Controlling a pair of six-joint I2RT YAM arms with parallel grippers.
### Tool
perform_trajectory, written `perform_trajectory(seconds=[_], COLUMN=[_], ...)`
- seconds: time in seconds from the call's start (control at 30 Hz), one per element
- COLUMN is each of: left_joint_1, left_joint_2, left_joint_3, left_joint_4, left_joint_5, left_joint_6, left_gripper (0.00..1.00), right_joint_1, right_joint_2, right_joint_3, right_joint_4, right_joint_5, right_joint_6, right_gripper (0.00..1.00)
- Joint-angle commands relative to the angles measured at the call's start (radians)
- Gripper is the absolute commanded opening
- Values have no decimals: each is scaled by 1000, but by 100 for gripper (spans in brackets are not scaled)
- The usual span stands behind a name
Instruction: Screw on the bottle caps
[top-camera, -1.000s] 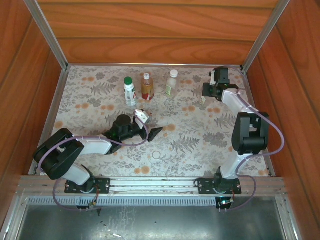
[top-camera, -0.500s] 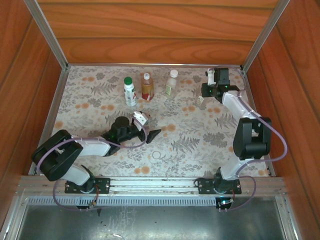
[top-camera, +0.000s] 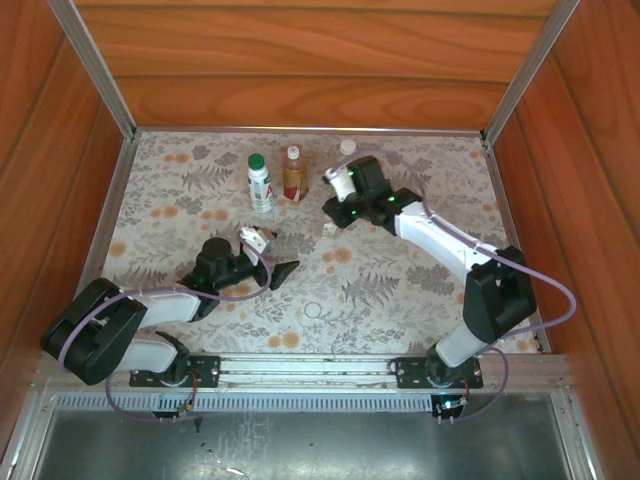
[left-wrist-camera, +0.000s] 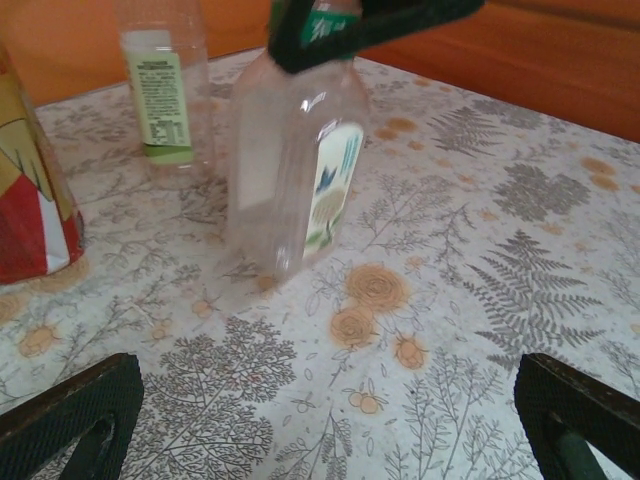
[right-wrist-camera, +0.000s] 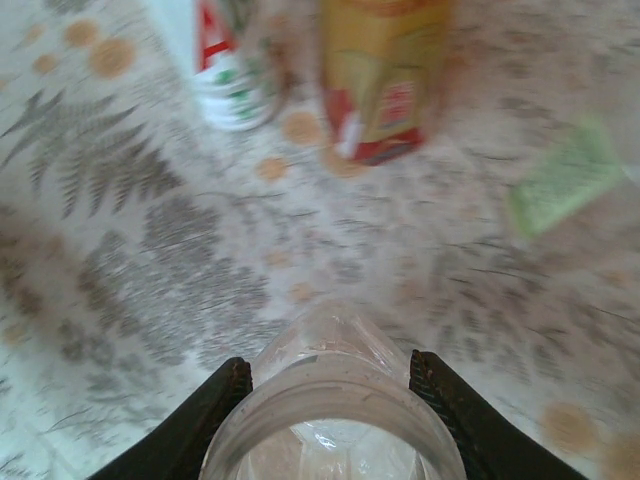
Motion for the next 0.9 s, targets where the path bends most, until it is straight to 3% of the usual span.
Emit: perform_trajectory(seconds=[0.0, 0.17, 0.37, 0.6, 0.87], left_joint_1=[16, 26, 30, 46, 57], left_joint_2=[-15, -5, 48, 103, 200], left_joint_3=[-13, -16, 6, 35, 79], left_joint_4=[13, 15, 31, 68, 126], left_joint_5=[85, 108, 131, 171, 254], left_joint_6=[29, 40, 42, 54, 78], left_gripper=[100, 100, 100, 100, 100], right_joint_1=[68, 143, 164, 165, 164], right_joint_2=[29, 47, 52, -13, -207], right_joint_3=[-24, -47, -60, -79, -192], right_joint_4=[-20, -10, -9, 16, 36], right_joint_5=[-16, -21, 5, 66, 91], right_joint_6=[-65, -98, -77, -34, 60], right_gripper=[41, 41, 43, 75, 100])
